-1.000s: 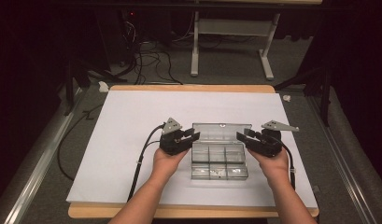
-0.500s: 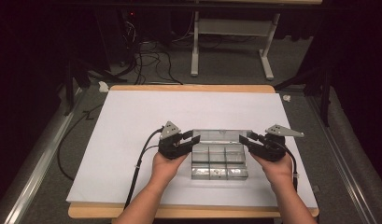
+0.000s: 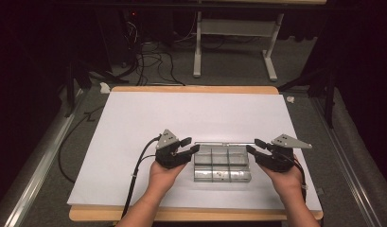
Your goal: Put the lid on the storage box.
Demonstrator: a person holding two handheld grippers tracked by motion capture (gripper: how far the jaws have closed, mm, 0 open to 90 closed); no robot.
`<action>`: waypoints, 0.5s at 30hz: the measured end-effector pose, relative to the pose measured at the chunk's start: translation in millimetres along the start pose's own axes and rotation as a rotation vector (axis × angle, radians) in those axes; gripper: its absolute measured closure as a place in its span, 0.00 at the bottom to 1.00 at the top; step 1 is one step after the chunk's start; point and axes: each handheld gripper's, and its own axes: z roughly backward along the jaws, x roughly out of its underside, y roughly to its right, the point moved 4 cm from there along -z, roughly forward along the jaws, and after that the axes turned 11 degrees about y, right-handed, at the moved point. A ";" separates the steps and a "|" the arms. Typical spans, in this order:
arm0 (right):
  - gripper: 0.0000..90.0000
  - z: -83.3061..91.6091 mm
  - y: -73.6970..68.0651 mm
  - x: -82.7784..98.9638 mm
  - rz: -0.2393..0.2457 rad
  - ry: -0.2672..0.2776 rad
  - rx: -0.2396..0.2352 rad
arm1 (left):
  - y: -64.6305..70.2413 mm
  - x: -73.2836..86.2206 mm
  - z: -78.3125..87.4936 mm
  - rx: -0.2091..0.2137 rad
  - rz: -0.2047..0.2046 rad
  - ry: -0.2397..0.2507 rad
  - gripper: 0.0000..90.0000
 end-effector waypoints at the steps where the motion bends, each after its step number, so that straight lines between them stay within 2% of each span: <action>1: 0.62 1.3 -0.4 1.4 0.002 -0.002 0.002 | 0.5 2.3 1.5 -0.003 -0.009 -0.001 0.60; 4: 0.62 5.7 -2.5 7.7 0.014 -0.006 0.011 | 1.7 11.1 5.9 -0.008 -0.024 -0.014 0.61; 7: 0.63 9.1 -4.8 13.4 0.023 -0.017 0.008 | 1.8 18.2 10.4 -0.004 0.003 -0.019 0.60; 15: 0.64 15.4 -11.4 35.1 0.037 -0.046 0.022 | 5.2 38.7 15.1 -0.015 -0.029 -0.055 0.61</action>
